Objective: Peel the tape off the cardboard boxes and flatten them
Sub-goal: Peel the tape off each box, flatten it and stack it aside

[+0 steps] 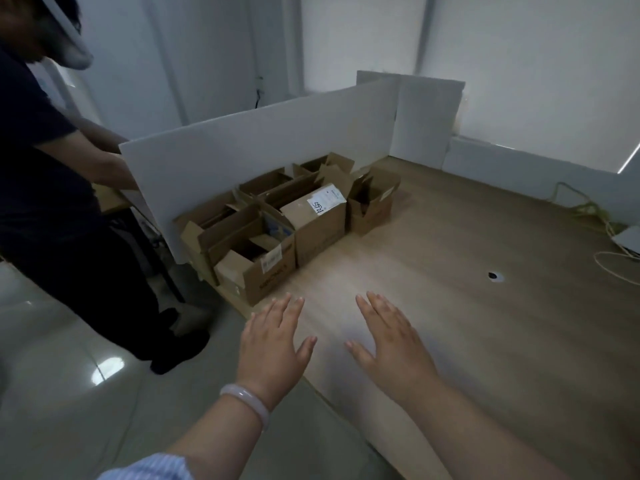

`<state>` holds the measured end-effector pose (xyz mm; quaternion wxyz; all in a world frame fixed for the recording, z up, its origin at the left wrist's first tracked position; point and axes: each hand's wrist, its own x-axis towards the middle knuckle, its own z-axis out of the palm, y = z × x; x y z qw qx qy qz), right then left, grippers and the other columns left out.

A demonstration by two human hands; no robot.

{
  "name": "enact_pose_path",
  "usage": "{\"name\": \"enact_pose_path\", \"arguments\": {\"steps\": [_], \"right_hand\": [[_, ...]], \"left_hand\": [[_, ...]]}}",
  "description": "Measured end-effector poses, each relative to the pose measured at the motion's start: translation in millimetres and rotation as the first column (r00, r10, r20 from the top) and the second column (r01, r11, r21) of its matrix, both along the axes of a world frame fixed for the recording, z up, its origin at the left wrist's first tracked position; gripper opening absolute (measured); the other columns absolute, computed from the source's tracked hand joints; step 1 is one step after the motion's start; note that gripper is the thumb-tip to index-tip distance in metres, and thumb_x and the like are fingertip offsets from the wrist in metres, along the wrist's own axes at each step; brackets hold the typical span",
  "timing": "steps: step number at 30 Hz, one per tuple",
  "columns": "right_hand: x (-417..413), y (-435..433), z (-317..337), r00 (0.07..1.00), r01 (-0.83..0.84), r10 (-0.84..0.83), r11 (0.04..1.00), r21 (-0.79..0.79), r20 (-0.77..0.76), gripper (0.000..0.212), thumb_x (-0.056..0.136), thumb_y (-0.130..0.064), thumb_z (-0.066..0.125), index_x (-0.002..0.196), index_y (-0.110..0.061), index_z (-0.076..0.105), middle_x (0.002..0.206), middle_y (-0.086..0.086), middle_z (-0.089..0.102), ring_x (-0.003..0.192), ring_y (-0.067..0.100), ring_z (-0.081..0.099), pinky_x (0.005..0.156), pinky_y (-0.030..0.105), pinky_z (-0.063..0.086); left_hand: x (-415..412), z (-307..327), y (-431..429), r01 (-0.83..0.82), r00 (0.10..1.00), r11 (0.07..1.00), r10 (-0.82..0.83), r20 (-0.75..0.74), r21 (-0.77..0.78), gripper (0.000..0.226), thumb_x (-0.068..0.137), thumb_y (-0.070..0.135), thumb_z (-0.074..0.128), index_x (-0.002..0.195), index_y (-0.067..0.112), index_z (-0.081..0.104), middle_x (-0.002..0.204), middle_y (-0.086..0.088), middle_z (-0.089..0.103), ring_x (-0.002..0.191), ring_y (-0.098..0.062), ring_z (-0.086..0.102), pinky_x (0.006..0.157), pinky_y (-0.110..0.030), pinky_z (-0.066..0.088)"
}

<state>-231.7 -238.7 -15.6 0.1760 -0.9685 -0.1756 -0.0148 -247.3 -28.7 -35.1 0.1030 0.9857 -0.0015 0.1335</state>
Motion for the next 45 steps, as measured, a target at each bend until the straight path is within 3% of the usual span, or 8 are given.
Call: {"name": "enact_pose_path", "arguments": {"steps": [8, 13, 17, 21, 26, 39, 42, 45], "right_hand": [[100.8, 44.7, -29.0, 0.994, 0.101, -0.101, 0.995, 0.0, -0.051, 0.072, 0.089, -0.067, 0.023, 0.15, -0.037, -0.002, 0.158, -0.014, -0.007, 0.14, -0.003, -0.014, 0.112, 0.02, -0.008], [146.7, 78.3, -43.5, 0.979, 0.187, -0.185, 0.982, 0.016, -0.084, 0.078, 0.081, -0.071, 0.014, 0.15, -0.037, 0.0, 0.159, -0.014, -0.005, 0.134, -0.007, -0.015, 0.113, 0.019, -0.006], [161.8, 89.5, -51.9, 0.96, 0.26, -0.256, 0.965, 0.024, -0.111, 0.085, 0.074, -0.072, 0.007, 0.15, -0.035, 0.006, 0.159, -0.012, 0.0, 0.137, -0.005, -0.011, 0.108, 0.016, -0.011], [161.5, 89.7, -62.3, 0.941, 0.287, -0.286, 0.958, -0.021, -0.183, 0.069, 0.093, -0.061, 0.032, 0.15, -0.035, 0.003, 0.159, -0.011, -0.004, 0.145, 0.004, -0.007, 0.108, 0.016, -0.012], [163.0, 83.1, -66.8, 0.926, 0.297, -0.288, 0.955, -0.002, -0.245, 0.068, 0.095, -0.053, 0.041, 0.151, -0.033, 0.009, 0.159, -0.009, 0.005, 0.146, 0.007, 0.002, 0.112, 0.019, 0.0], [141.1, 26.7, -77.0, 0.771, 0.544, -0.403, 0.819, 0.182, -0.493, 0.083, 0.087, -0.045, 0.062, 0.152, -0.027, 0.014, 0.154, -0.006, 0.025, 0.142, 0.013, 0.021, 0.115, 0.03, 0.022], [134.2, 14.7, -74.8, 0.74, 0.602, -0.371, 0.737, 0.307, -0.562, 0.069, 0.084, -0.034, 0.068, 0.143, -0.031, 0.033, 0.132, -0.013, 0.048, 0.126, 0.011, 0.045, 0.102, 0.025, 0.037], [123.9, -1.8, -77.9, 0.672, 0.718, -0.441, 0.586, 0.376, -0.595, 0.055, 0.083, -0.028, 0.07, 0.132, -0.028, 0.046, 0.116, -0.009, 0.062, 0.107, 0.009, 0.057, 0.087, 0.024, 0.044]], "left_hand": [[126.4, -32.3, 81.5, -0.036, 0.986, 0.999, 0.029, -0.165, -0.036, 0.069, 0.09, 0.053, 0.046, 0.149, 0.032, 0.019, 0.156, 0.008, 0.022, 0.143, -0.016, 0.02, 0.115, -0.038, 0.022], [196.4, -52.5, 127.0, -0.065, 0.968, 0.995, 0.043, -0.248, -0.08, 0.077, 0.086, 0.048, 0.056, 0.15, 0.026, 0.018, 0.154, 0.002, 0.028, 0.138, -0.02, 0.03, 0.112, -0.04, 0.028], [230.7, -63.7, 142.6, -0.033, 0.934, 0.999, 0.016, -0.356, -0.042, 0.06, 0.09, 0.042, 0.051, 0.146, 0.031, 0.03, 0.132, 0.004, 0.056, 0.118, -0.02, 0.053, 0.098, -0.036, 0.04], [237.4, -66.9, 143.2, 0.004, 0.925, 0.999, -0.023, -0.38, -0.051, 0.037, 0.094, 0.036, 0.04, 0.131, 0.035, 0.047, 0.111, 0.006, 0.066, 0.098, -0.021, 0.062, 0.081, -0.031, 0.045], [215.0, -57.7, 135.0, 0.125, 0.92, 0.978, -0.177, -0.351, -0.166, 0.037, 0.096, 0.031, 0.042, 0.132, 0.032, 0.049, 0.119, 0.005, 0.062, 0.104, -0.02, 0.06, 0.085, -0.03, 0.046], [182.3, -17.9, 67.1, 0.327, 0.796, 0.775, -0.534, -0.284, -0.542, 0.029, 0.095, 0.024, 0.051, 0.123, 0.034, 0.057, 0.109, 0.016, 0.055, 0.104, -0.004, 0.05, 0.088, -0.027, 0.047], [191.0, -18.5, 47.6, 0.339, 0.686, 0.678, -0.653, -0.321, -0.652, 0.034, 0.094, 0.02, 0.056, 0.107, 0.051, 0.057, 0.107, 0.026, 0.059, 0.105, 0.002, 0.053, 0.09, -0.019, 0.044], [209.4, -24.8, 25.8, 0.243, 0.683, 0.559, -0.679, -0.269, -0.792, 0.044, 0.088, 0.008, 0.064, 0.095, 0.051, 0.065, 0.102, 0.03, 0.066, 0.105, 0.004, 0.058, 0.091, -0.013, 0.043]]}}
